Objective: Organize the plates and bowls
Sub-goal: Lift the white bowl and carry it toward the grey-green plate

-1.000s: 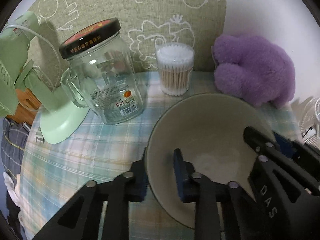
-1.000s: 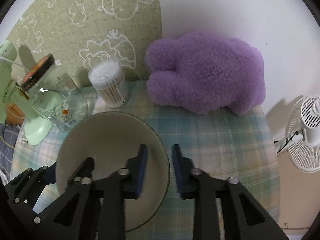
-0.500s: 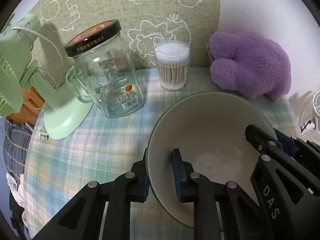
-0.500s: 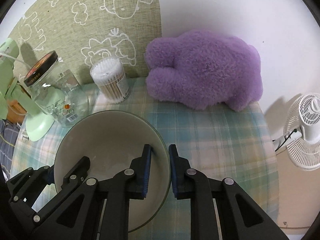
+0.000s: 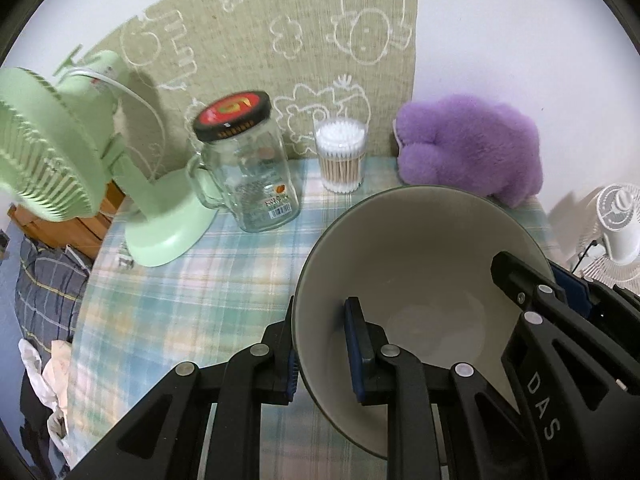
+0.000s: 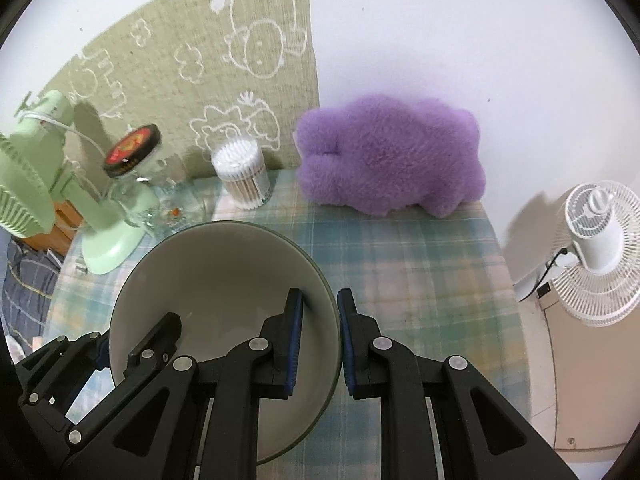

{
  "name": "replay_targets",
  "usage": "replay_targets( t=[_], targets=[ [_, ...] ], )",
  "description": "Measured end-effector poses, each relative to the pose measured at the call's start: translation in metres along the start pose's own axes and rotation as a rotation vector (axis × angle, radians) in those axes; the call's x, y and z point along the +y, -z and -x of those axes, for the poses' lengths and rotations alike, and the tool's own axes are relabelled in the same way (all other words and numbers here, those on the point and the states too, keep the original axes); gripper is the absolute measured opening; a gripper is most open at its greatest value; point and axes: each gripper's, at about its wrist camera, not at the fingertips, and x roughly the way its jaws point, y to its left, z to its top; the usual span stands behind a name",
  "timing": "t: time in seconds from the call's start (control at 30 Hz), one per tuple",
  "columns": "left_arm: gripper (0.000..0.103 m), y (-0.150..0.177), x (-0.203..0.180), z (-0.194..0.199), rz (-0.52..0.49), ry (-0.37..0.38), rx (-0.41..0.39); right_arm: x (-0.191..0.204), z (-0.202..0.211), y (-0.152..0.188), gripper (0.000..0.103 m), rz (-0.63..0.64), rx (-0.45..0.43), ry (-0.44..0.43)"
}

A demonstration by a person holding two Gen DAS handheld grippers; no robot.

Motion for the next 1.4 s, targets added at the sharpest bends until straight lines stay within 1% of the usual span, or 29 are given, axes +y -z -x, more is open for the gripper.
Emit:
replay_targets(
  t=[0.27,0.5,0.7,0.9,1.1,1.23,1.4],
  targets=[
    [0.018,0.012,0.009,0.054,0.011,-0.020,-0.052,0.006,0.053,0.011,0.021,0.003,-0.043,-0.016],
    [0.018,0.034,0.020,0.101,0.024,-0.035,-0.097,0.019,0.103,0.030,0.021,0.015,-0.079,-0.033],
    [0.018,0.059,0.032,0.131,0.026,-0.025,-0.113,0.028,0.140,0.055,0.021,0.023,-0.103,-0.031],
    [0.018,0.088,0.046,0.151,0.017,-0.004,-0.107,0.041,0.165,0.083,0.021,0.022,-0.097,-0.015],
    [0.018,0.115,0.060,0.164,-0.023,0.026,-0.111,0.054,0.184,0.113,0.021,-0.002,-0.087,0.022],
    [0.018,0.136,0.075,0.167,-0.032,0.053,-0.103,0.069,0.194,0.136,0.021,-0.015,-0.079,0.046],
    [0.018,0.160,0.091,0.167,-0.041,0.071,-0.094,0.087,0.197,0.162,0.021,-0.020,-0.059,0.071]
  ],
)
